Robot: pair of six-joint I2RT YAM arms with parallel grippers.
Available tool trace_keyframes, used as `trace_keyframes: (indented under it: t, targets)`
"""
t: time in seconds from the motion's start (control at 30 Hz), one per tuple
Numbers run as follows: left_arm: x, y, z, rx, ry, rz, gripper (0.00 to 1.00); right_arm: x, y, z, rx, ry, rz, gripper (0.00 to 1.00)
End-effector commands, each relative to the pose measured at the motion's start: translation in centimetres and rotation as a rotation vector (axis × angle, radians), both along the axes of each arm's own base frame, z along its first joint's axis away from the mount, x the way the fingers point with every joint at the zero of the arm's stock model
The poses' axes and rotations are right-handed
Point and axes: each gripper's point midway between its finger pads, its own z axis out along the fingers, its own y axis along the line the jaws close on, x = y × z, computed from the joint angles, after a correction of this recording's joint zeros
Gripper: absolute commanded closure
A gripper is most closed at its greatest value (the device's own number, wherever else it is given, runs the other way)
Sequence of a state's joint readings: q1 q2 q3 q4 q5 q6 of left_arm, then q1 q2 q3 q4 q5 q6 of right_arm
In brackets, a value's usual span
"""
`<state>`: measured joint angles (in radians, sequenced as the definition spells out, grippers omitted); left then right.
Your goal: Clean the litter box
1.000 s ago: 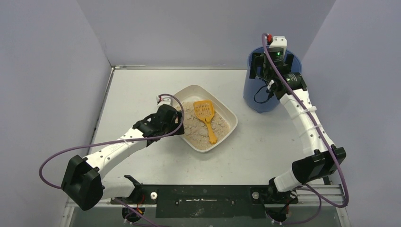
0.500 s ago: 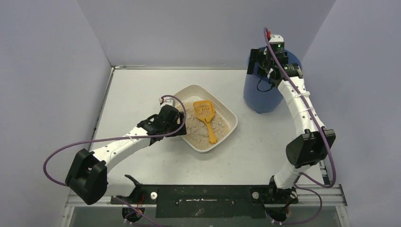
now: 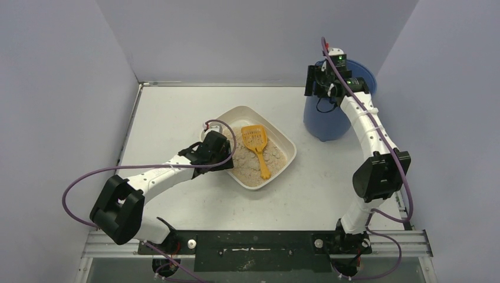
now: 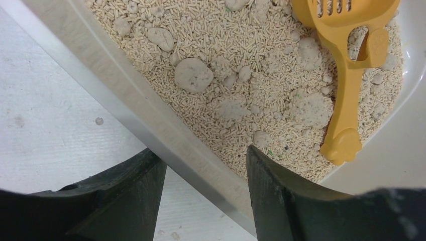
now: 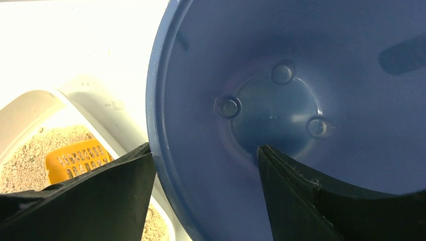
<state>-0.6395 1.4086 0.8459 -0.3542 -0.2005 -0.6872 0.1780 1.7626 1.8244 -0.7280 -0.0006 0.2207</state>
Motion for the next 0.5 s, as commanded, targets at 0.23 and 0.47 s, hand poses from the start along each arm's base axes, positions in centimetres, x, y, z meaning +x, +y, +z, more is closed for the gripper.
trace_keyframes:
  t: [0.23, 0.47]
  targets:
    - [0.9, -0.3, -0.3, -0.022, -0.028, 0.020, 0.61, -0.1, 0.7, 3.7, 0.043, -0.089, 0.017, 0.57]
    - [1.0, -0.4, -0.9, -0.018, -0.015, 0.017, 0.80, -1.1, 1.2, 4.3, 0.045, -0.093, 0.029, 0.87]
